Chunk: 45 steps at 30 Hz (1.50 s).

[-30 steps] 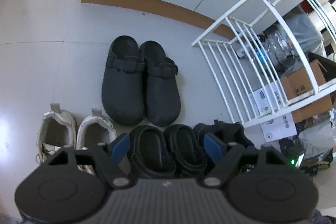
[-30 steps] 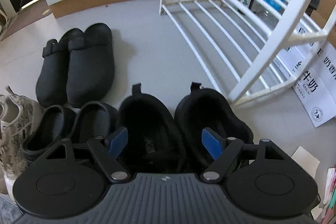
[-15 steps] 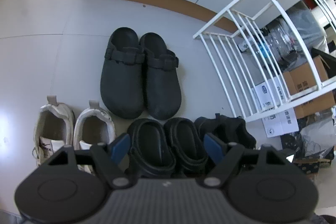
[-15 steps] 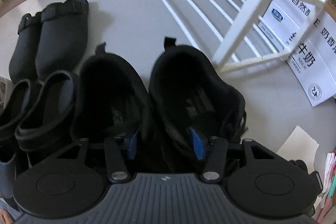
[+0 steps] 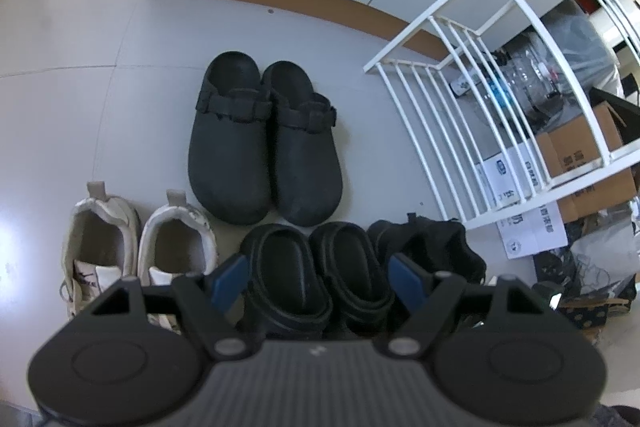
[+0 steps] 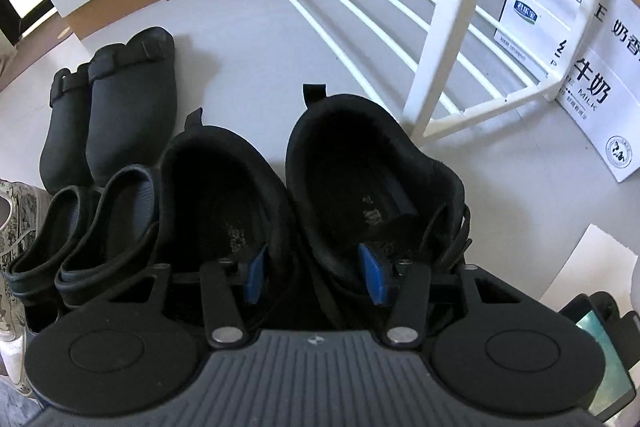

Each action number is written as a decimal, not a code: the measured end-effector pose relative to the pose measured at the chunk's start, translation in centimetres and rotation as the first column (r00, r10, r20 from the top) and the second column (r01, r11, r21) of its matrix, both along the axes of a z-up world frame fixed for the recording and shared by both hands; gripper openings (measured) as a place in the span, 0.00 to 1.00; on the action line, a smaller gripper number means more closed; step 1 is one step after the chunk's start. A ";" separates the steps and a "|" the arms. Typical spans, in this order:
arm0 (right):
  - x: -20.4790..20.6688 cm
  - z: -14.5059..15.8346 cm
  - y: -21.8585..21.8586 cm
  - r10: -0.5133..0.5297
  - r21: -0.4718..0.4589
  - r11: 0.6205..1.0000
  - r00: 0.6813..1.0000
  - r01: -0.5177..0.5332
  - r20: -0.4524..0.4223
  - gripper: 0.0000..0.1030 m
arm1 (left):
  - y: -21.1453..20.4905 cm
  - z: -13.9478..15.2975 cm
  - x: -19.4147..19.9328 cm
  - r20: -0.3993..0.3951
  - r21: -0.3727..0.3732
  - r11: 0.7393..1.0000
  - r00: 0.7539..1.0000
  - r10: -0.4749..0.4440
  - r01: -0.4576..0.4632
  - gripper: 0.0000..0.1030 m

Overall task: Organize scattered shoes
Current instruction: 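Lower the right tool into both black sneakers' heels and close, then lift both black sneakers with the right tool onto the white rack's bottom shelf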

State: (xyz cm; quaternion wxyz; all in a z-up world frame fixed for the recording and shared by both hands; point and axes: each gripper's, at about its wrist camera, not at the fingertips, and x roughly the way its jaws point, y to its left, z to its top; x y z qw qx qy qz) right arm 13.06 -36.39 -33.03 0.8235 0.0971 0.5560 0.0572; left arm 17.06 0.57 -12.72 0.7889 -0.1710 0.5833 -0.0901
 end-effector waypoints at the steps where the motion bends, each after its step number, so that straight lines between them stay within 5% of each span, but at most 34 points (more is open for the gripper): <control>1: -0.1 -0.1 -0.1 0.002 0.001 1.000 1.000 -0.002 0.002 0.48 | 0.1 0.0 0.0 0.000 0.000 1.000 1.000 0.002 -0.002 0.78; 10: -0.6 -1.4 -0.2 -0.013 -0.009 1.000 1.000 0.013 0.023 0.45 | 0.2 -0.2 -0.1 -0.005 0.003 1.000 1.000 -0.005 0.005 0.78; 23: -0.6 -0.8 1.8 0.038 -0.084 0.996 0.999 -0.035 0.030 0.19 | 0.0 0.3 -0.3 0.014 0.001 1.000 1.000 -0.008 0.008 0.78; 45: -1.9 5.3 2.7 0.081 -0.105 0.992 0.987 -0.067 0.136 0.16 | -0.4 3.6 0.1 0.078 -0.100 0.994 0.996 0.051 -0.043 0.78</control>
